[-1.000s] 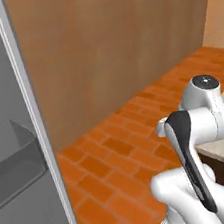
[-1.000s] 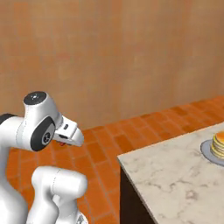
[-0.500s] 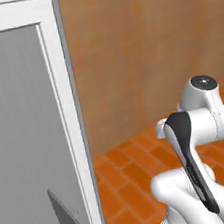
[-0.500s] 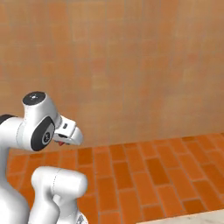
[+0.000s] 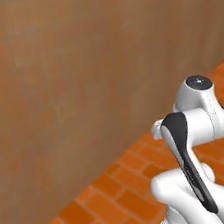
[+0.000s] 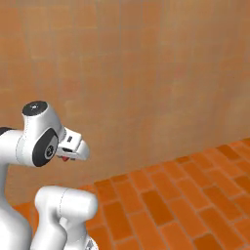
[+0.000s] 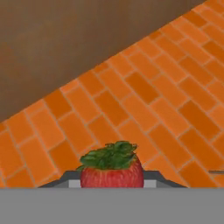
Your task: Take the strawberry from the fridge and place it on top of the pancake, located on the dining counter.
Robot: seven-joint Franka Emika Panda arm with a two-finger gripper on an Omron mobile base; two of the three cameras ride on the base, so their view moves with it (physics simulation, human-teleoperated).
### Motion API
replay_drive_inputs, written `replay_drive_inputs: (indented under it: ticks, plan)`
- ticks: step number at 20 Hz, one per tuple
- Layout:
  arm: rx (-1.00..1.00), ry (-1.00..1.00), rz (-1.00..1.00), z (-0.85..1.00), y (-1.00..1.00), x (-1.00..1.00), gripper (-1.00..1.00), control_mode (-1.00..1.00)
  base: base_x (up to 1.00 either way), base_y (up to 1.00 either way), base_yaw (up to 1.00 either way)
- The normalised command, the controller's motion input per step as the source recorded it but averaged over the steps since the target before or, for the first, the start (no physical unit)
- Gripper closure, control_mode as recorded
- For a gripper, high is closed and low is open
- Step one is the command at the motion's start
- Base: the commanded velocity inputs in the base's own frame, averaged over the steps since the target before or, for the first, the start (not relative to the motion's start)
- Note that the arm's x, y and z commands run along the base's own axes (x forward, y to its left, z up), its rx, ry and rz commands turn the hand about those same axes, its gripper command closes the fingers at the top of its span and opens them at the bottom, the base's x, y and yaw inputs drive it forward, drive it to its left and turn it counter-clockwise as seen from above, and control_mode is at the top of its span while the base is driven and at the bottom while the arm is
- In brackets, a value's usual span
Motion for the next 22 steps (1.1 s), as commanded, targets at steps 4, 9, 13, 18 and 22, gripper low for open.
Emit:
replay_drive_inputs:
  ticks: [4, 9, 13, 18, 22]
  plan:
    - [0.00, 0.00, 0.00, 0.00, 0.00, 0.00, 1.00, 1.00, 0.69, -0.13, -0.78]
    - [0.00, 0.00, 0.00, 0.00, 0.00, 0.00, 1.00, 1.00, 0.62, -0.23, -0.82]
    - [0.00, 0.00, 0.00, 0.00, 0.00, 0.00, 1.00, 1.00, 0.57, -0.24, -0.85]
    - [0.00, 0.00, 0.00, 0.00, 0.00, 0.00, 1.00, 1.00, 0.40, -0.11, -0.93]
    - [0.00, 0.00, 0.00, 0.00, 0.00, 0.00, 1.00, 1.00, 0.21, 0.00, -1.00]
